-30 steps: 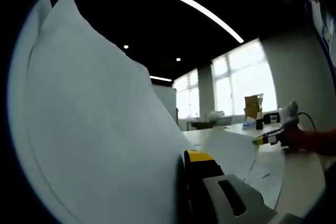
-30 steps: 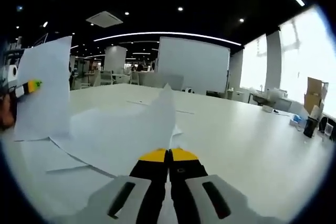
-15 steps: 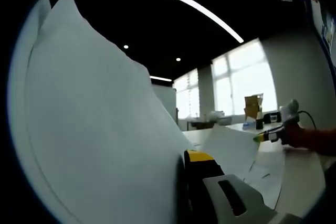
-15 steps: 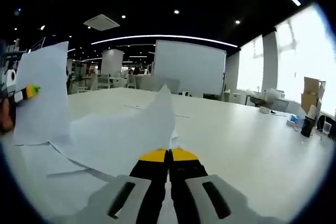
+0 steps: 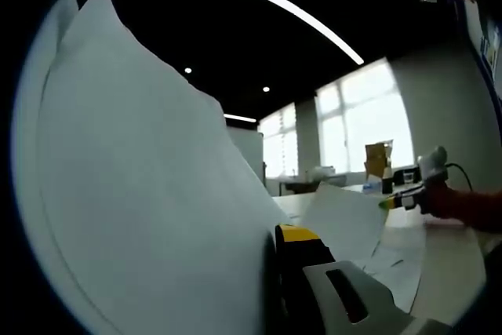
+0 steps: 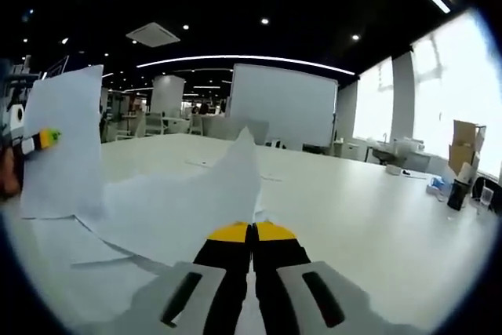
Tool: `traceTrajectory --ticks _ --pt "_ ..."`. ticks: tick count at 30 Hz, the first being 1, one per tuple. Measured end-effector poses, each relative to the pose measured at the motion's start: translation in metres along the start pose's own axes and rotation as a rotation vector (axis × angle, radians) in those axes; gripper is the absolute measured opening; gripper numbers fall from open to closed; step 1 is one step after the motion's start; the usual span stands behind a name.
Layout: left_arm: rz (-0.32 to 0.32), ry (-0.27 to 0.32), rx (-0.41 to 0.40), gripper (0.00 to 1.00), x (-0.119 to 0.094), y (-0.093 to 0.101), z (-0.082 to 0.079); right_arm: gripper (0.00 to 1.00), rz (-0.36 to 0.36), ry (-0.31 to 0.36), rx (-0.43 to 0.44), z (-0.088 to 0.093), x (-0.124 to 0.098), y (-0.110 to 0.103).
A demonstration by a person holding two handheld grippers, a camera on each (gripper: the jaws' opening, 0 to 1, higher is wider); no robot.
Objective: Organize the stack of printing papers by aligning and flattening the scattered papers on the table
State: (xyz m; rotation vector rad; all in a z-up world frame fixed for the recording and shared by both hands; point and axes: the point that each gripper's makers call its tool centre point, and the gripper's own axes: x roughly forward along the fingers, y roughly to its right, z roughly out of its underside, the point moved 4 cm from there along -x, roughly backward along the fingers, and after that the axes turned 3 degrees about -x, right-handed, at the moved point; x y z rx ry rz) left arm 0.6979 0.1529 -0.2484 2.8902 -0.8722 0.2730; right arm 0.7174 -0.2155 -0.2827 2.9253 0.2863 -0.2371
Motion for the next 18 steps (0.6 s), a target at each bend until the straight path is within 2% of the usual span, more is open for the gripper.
traceTrajectory --ticks 18 --pt "0.001 -0.001 0.000 0.11 0.0005 -0.0009 0.0000 0.00 0.005 0.021 -0.001 -0.0097 0.0009 0.0093"
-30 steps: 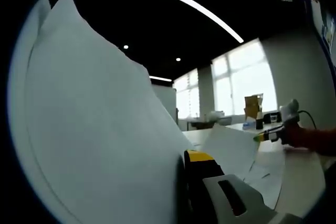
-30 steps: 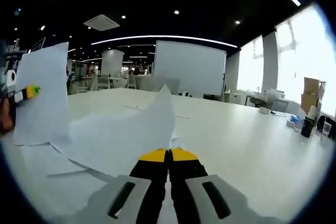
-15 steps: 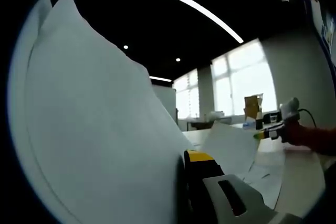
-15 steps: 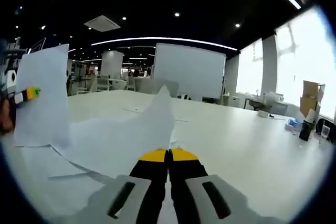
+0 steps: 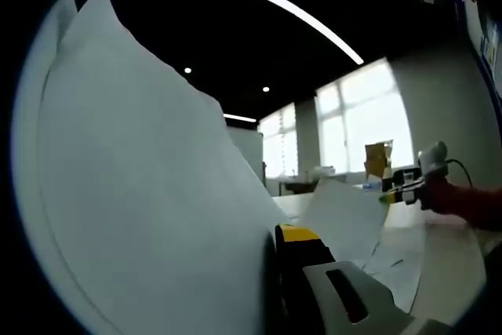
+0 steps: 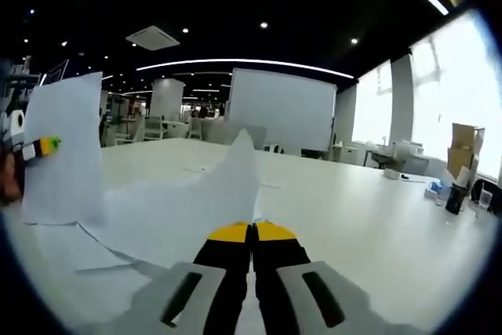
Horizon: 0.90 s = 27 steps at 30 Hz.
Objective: Organize the stack of printing papers by aligning and flattening the scattered papers on the table
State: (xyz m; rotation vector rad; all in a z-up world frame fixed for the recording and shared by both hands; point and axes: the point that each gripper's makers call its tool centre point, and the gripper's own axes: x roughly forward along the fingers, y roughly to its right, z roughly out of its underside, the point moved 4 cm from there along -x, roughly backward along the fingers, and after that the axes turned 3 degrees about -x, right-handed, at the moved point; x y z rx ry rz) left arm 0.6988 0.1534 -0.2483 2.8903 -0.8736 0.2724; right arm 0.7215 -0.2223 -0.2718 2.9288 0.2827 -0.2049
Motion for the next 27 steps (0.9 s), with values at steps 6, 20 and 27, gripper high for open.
traceTrajectory --ticks 6,20,27 --pt "0.000 0.000 0.000 0.11 0.000 0.000 0.000 0.00 0.001 0.011 0.000 -0.005 -0.001 0.001" --pt "0.001 0.000 -0.001 0.11 0.000 0.001 0.000 0.00 0.007 0.034 -0.002 -0.014 -0.004 0.001" --pt "0.002 0.002 -0.001 0.11 -0.001 0.000 -0.001 0.00 0.014 0.045 0.005 -0.018 -0.007 0.003"
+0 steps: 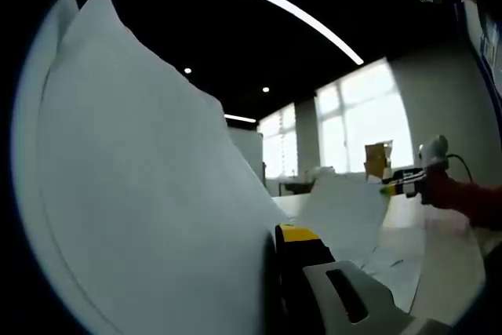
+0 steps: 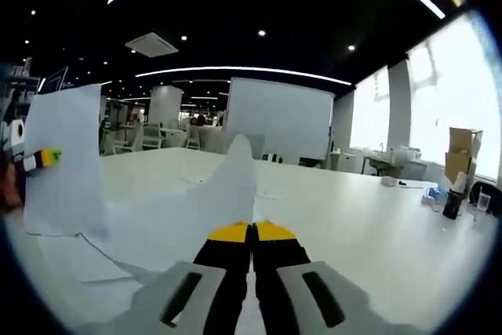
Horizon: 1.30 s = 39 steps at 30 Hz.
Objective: Organize the stack of printing papers by aligning and flattening the scattered papers on the table
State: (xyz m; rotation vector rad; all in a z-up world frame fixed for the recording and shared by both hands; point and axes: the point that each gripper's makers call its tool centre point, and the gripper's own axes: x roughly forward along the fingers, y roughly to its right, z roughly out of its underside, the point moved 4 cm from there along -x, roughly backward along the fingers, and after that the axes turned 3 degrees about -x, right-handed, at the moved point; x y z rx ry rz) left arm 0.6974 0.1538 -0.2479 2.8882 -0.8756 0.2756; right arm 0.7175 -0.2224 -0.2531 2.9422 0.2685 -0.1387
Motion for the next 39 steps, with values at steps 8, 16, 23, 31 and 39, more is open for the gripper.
traceTrajectory --ticks 8,16,23,31,39 --pt "0.000 0.002 0.000 0.11 0.000 0.000 -0.001 0.00 0.007 0.018 0.004 -0.008 -0.002 0.003" --pt "0.000 0.000 0.001 0.11 0.000 0.000 -0.001 0.00 0.016 0.057 0.014 -0.024 -0.005 0.008" --pt "-0.001 -0.001 0.002 0.11 0.000 0.000 -0.001 0.00 0.010 0.092 0.009 -0.034 -0.006 0.006" --pt "0.000 -0.001 0.001 0.11 0.000 0.000 0.000 0.00 -0.011 0.122 0.002 -0.046 -0.009 0.003" --pt "0.000 -0.001 -0.001 0.11 0.000 0.000 0.000 0.00 -0.033 0.165 -0.023 -0.065 -0.017 -0.006"
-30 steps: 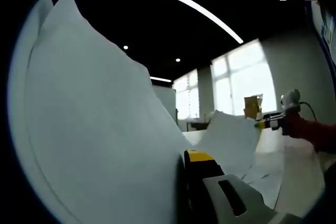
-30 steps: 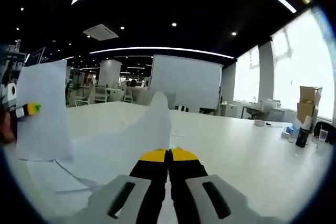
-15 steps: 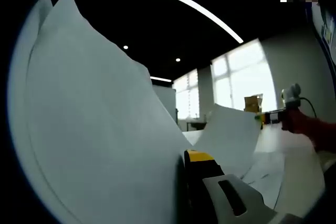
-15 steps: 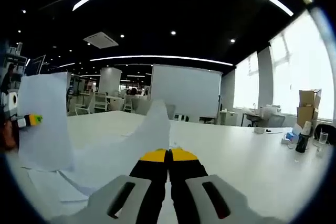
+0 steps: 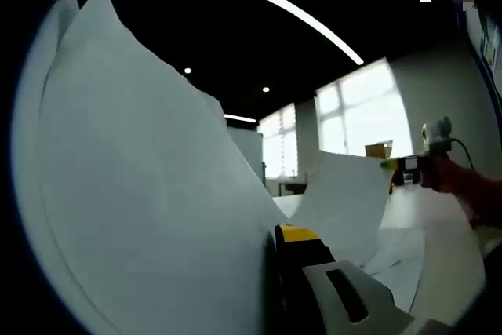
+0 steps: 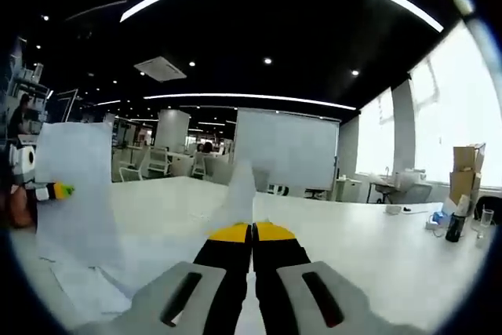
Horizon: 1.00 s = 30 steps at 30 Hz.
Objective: Organize the stack of printing papers by aligning and flattening the scattered papers on the table
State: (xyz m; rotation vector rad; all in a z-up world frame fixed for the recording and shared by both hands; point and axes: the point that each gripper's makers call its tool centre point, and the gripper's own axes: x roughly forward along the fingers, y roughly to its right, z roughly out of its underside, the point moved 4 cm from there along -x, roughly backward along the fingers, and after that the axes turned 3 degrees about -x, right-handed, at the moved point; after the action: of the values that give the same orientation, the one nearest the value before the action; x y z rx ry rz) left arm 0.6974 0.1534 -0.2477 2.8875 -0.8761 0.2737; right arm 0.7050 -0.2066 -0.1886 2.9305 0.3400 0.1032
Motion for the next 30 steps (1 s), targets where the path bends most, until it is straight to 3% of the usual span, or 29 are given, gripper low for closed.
traceTrajectory --ticks 30 --pt "-0.001 0.000 0.001 0.11 0.000 -0.002 0.001 0.00 -0.039 0.134 -0.025 -0.055 -0.007 -0.012"
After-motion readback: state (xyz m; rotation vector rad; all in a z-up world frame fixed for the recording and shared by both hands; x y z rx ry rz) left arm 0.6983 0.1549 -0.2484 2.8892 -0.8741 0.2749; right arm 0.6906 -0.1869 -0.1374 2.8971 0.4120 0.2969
